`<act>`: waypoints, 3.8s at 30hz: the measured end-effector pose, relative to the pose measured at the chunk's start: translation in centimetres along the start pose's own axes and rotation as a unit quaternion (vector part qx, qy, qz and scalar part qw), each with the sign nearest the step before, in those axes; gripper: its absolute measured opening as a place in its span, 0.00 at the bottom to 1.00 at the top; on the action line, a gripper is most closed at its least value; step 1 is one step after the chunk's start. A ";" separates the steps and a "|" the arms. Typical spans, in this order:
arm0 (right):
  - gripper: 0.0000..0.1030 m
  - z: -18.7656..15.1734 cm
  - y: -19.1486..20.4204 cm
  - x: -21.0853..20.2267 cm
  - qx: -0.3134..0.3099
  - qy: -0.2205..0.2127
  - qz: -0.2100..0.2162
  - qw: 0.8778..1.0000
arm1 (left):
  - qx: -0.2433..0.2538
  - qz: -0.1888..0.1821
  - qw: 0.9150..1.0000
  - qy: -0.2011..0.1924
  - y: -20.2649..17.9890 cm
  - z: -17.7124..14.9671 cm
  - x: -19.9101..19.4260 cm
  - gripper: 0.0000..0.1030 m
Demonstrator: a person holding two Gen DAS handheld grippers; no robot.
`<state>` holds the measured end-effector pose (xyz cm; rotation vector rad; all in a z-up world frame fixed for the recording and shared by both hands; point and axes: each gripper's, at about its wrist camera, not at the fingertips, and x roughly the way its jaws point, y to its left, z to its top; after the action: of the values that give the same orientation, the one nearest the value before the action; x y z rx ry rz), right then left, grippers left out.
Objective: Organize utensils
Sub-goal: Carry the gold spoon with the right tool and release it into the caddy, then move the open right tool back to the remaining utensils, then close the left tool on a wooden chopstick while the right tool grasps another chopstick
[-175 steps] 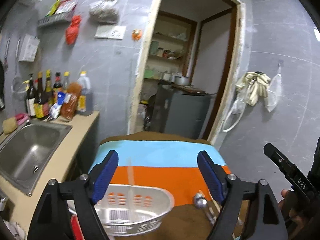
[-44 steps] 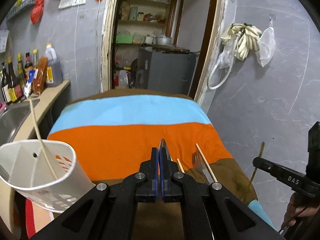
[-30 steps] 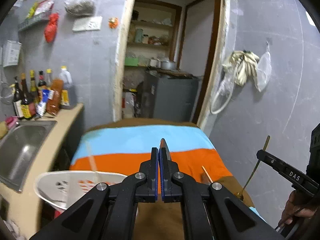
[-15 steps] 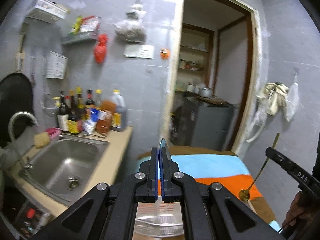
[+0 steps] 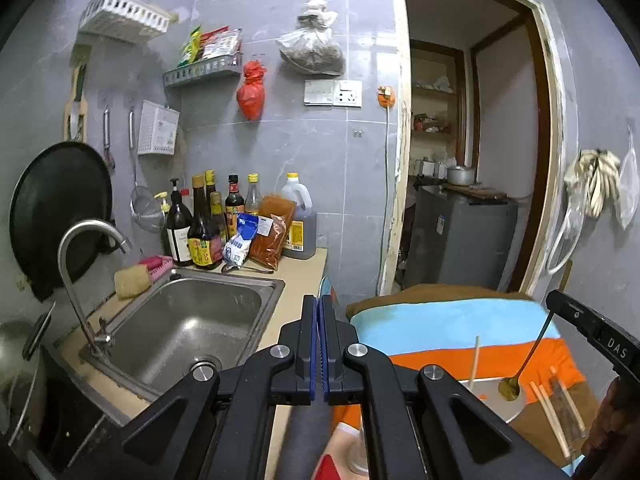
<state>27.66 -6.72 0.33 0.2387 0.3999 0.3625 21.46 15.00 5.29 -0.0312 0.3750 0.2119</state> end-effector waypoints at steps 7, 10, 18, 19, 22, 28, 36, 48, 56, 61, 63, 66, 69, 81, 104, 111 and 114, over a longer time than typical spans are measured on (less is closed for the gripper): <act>0.02 -1.8 -0.6 2.6 0.004 0.033 -0.024 0.999 | 0.056 0.007 0.998 -0.001 -2.5 -0.8 2.0 0.02; 0.02 -2.3 -0.6 3.0 0.000 0.044 -0.027 0.999 | 0.067 0.005 0.998 0.010 -3.1 -1.3 2.7 0.02; 0.02 -3.0 -1.3 3.5 0.001 0.076 -0.023 0.997 | 0.065 -0.017 0.996 0.055 -3.7 -3.0 4.1 0.03; 0.03 -3.1 -1.3 3.4 0.002 0.078 -0.021 0.997 | 0.058 -0.029 0.996 0.062 -3.7 -3.1 4.1 0.04; 0.04 -3.0 -1.5 3.0 0.002 0.077 -0.014 0.997 | 0.031 -0.059 0.994 0.084 -3.4 -3.4 4.4 0.05; 0.28 -2.0 -2.1 1.2 0.008 0.058 -0.006 0.998 | -0.007 -0.081 0.992 0.096 -3.3 -3.5 4.1 0.09; 0.52 0.8 -4.0 -3.3 -0.005 0.002 -0.029 1.000 | -0.041 -0.103 0.991 0.071 -4.8 -2.9 2.4 0.45; 0.92 4.1 -9.6 -11.4 -0.052 -0.070 -0.120 0.989 | -0.061 -0.110 0.992 0.001 -11.3 -2.1 -0.5 0.97; 0.96 4.7 -14.5 -14.1 -0.047 -0.070 -0.161 0.983 | -0.028 -0.112 0.993 -0.016 -17.2 -2.5 -1.5 0.98; 0.96 4.6 -17.8 -14.5 -0.041 -0.059 -0.171 0.983 | -0.012 -0.116 0.993 -0.010 -20.8 -3.3 -1.4 0.98; 0.96 4.5 -19.0 -14.6 -0.043 -0.055 -0.172 0.983 | -0.011 -0.117 0.993 -0.008 -22.1 -3.6 -1.2 0.98; 0.97 4.3 -20.4 -14.5 -0.043 -0.049 -0.173 0.983 | -0.006 -0.117 0.993 -0.005 -23.9 -4.2 -0.9 0.98; 0.97 3.8 -22.1 -14.1 -0.043 -0.038 -0.174 0.983 | -0.001 -0.112 0.994 0.000 -25.5 -4.9 -0.6 0.98; 0.97 -0.4 -28.7 -9.3 -0.001 0.053 -0.155 0.987 | 0.039 -0.118 0.987 0.100 -29.8 -9.0 3.5 0.98; 0.33 -9.6 -32.1 3.8 0.035 0.243 -0.063 0.967 | 0.036 -0.159 0.936 0.313 -34.1 -16.5 13.4 0.39; 0.28 -10.0 -32.5 5.1 0.042 0.259 -0.044 0.964 | 0.050 -0.178 0.922 0.340 -35.3 -17.1 14.5 0.32; 0.28 -10.0 -32.1 5.8 0.030 0.276 -0.049 0.959 | 0.062 -0.184 0.918 0.347 -35.9 -17.0 15.1 0.32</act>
<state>37.93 -32.07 -20.07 0.1732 0.9712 0.3157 36.63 -18.27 -16.37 -0.0515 1.0803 -0.2111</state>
